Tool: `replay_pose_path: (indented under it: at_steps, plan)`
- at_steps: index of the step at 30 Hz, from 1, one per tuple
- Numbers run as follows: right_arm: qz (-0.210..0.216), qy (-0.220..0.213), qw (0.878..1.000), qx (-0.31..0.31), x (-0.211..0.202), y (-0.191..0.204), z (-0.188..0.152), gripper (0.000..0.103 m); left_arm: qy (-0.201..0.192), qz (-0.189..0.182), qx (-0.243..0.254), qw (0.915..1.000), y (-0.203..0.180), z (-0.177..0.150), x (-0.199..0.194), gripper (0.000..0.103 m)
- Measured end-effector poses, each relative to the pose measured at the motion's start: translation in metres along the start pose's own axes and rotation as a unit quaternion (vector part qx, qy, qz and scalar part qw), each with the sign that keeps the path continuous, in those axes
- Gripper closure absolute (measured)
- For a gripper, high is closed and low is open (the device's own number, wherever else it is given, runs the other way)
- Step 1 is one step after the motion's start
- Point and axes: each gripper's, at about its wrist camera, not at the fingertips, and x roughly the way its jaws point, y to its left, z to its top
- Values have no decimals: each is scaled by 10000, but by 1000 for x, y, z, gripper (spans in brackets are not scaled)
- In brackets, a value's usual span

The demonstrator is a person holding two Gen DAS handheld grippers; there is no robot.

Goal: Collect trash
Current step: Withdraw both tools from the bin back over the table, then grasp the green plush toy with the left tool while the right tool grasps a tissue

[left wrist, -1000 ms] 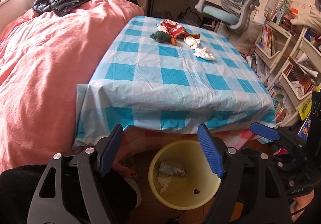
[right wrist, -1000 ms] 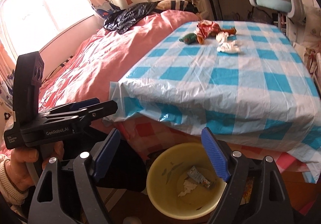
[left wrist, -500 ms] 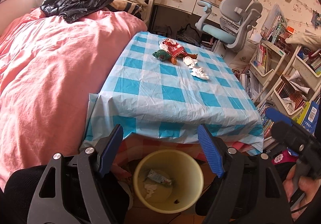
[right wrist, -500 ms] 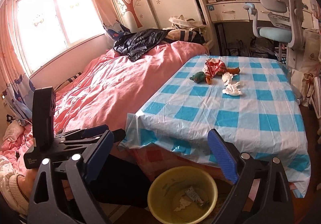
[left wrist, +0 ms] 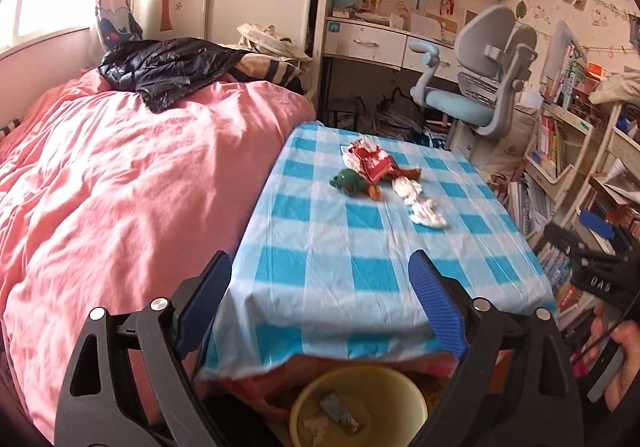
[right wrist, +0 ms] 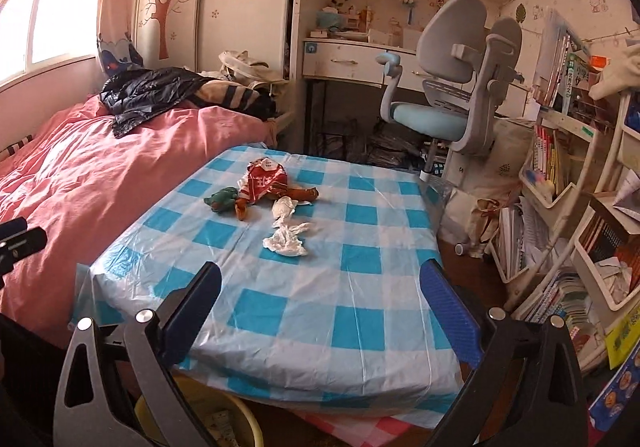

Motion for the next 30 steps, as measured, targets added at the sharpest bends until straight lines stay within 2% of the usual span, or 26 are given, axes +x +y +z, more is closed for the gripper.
replay_pose_path:
  at_steps: [4,9,14,21,30]
  plan:
    - [384,365,9979,380,28,-14,3,8,25,138,6,9999,-5,21,33,16]
    - [631,428,9970,161,51,-9,11,8,199,286,63,9994,-13,33,76,16]
    - [859,881,9922,218,88,-8,7,8,358,408,96,9985,-14,46,114,16]
    - [1000,1166,9881,65,132,4,19,8,558,391,104,9976,-17,71,163,16]
    - [1077,1464,9833,-86,173,16,25,8,749,335,239,9963,-30,87,210,16]
